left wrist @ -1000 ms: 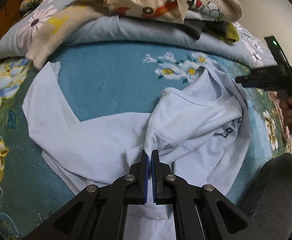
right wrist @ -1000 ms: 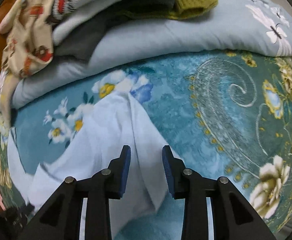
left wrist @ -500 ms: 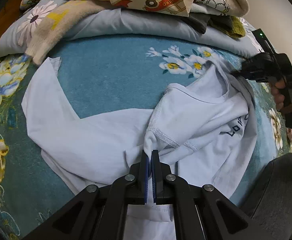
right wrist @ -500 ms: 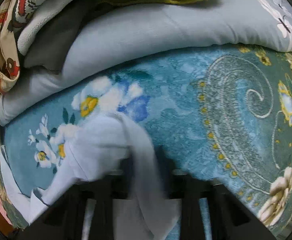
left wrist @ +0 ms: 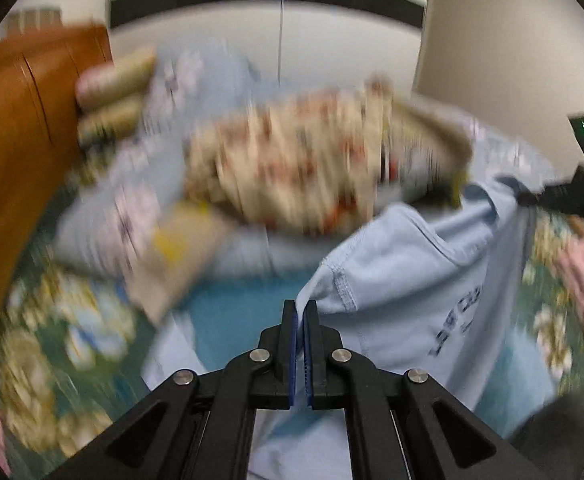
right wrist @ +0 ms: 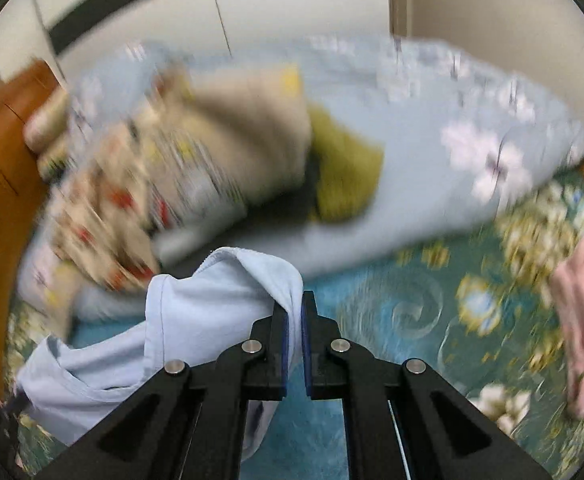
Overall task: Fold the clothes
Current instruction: 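Lift the shirt with both tools and shake it out in the air, then lower the shirt onto the bedspread with both tools and open them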
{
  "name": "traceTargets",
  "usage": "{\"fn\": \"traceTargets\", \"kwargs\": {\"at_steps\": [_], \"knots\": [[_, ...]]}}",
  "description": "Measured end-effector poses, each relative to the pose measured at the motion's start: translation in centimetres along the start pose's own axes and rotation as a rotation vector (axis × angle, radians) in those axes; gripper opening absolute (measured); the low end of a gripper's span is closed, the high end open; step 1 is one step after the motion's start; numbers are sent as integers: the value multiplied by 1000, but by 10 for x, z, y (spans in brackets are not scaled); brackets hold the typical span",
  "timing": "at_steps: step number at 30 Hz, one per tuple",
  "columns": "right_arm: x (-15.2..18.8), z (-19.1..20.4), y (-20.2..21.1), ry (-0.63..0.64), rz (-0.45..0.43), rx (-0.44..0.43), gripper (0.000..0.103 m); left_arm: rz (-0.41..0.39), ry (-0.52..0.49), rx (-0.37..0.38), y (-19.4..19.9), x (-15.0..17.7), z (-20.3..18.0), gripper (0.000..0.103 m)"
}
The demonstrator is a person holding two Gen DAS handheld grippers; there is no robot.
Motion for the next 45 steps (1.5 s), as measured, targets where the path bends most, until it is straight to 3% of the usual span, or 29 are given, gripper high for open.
{"fn": "traceTargets", "kwargs": {"at_steps": [5,8,14,23,30,33,36,41,45], "knots": [[-69,24,111,71,-251,1,5,-289,-26,17,86,-102,-3,3],[-93,41,185,151,-386,34,5,-407,-35,23,133,-141,-2,3],[-90,61,270,221,-511,86,5,-546,-29,61,212,-157,4,3],[-18,79,311,267,-524,61,4,-515,-17,69,254,-87,34,2],[6,84,343,285,-543,21,1,-509,-11,99,287,-91,48,2],[2,84,342,241,-545,-27,1,-504,-30,73,281,-102,53,2],[-4,83,309,240,-490,-9,1,-384,-29,48,218,-97,56,2],[-1,73,174,212,-208,37,1,-80,-33,-22,63,-43,60,2],[40,60,59,142,21,28,0,147,8,-37,-34,22,54,2]]}}
Point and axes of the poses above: each gripper's, at about its wrist camera, not at the fingertips, and y roughly against the way its jaws point, z to its left, x to its underside, the point moved 9 cm from there along -y, roughly the way its jaws point, and after that the axes turned 10 degrees about y, right-handed, at the moved point
